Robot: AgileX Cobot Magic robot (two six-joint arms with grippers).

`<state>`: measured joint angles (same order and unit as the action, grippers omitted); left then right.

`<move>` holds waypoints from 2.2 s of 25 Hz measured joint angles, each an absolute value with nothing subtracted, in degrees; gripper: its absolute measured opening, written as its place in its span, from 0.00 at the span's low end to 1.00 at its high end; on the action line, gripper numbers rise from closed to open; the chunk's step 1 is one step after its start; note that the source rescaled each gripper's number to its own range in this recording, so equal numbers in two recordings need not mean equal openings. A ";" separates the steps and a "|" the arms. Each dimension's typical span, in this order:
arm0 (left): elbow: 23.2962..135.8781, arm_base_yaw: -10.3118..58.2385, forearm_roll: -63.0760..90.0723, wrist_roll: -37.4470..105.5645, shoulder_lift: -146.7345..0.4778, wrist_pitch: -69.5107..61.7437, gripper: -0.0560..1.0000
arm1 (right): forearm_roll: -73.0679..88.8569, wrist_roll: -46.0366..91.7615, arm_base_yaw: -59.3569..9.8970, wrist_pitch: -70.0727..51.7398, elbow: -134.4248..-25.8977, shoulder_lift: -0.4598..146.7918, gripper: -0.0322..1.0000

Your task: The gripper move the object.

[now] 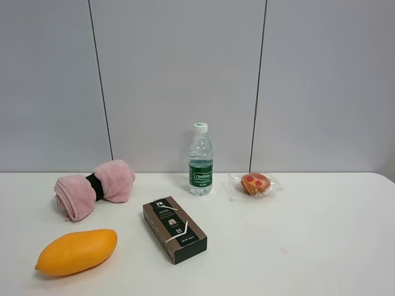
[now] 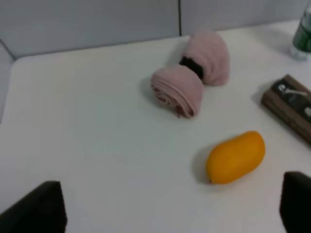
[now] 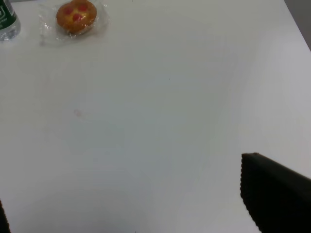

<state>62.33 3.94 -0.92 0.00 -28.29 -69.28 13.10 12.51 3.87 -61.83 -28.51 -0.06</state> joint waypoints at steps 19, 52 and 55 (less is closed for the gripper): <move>38.48 2.90 -1.64 -1.67 0.38 -70.00 0.99 | 13.10 12.51 3.87 -61.83 -28.51 -0.06 1.00; 29.04 2.90 3.47 -0.98 0.38 -60.47 1.00 | 13.10 12.51 3.87 -61.83 -28.51 -0.06 1.00; 29.04 2.90 3.47 -0.98 0.38 -60.47 1.00 | 13.10 12.51 3.87 -61.83 -28.51 -0.06 1.00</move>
<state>29.04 2.90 3.47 -0.98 0.38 -60.47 13.10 12.51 3.87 -61.83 -28.51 -0.06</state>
